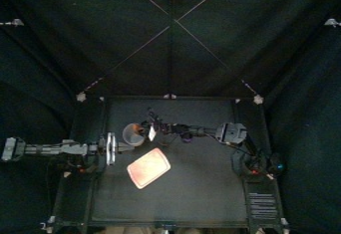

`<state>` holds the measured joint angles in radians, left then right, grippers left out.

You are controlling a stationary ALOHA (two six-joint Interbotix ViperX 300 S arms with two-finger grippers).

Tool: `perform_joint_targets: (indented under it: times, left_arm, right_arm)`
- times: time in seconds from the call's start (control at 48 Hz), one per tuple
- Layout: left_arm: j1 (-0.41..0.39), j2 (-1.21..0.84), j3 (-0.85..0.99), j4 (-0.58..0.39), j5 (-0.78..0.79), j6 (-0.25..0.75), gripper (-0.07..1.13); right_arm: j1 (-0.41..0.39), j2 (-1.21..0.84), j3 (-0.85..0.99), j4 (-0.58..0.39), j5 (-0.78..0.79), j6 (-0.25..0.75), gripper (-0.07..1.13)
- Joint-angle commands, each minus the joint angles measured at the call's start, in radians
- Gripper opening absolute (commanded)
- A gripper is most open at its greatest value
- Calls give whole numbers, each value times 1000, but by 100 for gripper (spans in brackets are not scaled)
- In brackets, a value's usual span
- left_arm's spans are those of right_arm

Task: Pick the pie then place it in the grey bowl
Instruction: Drop pie in the grey bowl and return to neutral

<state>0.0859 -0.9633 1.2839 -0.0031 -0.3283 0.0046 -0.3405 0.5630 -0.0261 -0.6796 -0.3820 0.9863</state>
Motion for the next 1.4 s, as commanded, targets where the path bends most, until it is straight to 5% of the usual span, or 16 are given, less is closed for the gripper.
perform_joint_targets:
  times: [0.021, 0.167, 0.75, 1.396]
  left_arm:
    - [3, 3, -14, 2, -6, 2, 1]
    - [5, 3, -14, 3, -6, 2, 1]
    - [14, 3, -6, 0, -3, 0, 1]
    - [18, 3, 8, 0, -3, -2, 1]
  right_arm:
    - [5, -29, -23, 6, 8, 2, 86]
    - [20, -41, -12, 8, 35, -5, 103]
    - [84, -229, 117, -2, 48, -9, 103]
    - [80, -652, 689, 12, -57, -8, 102]
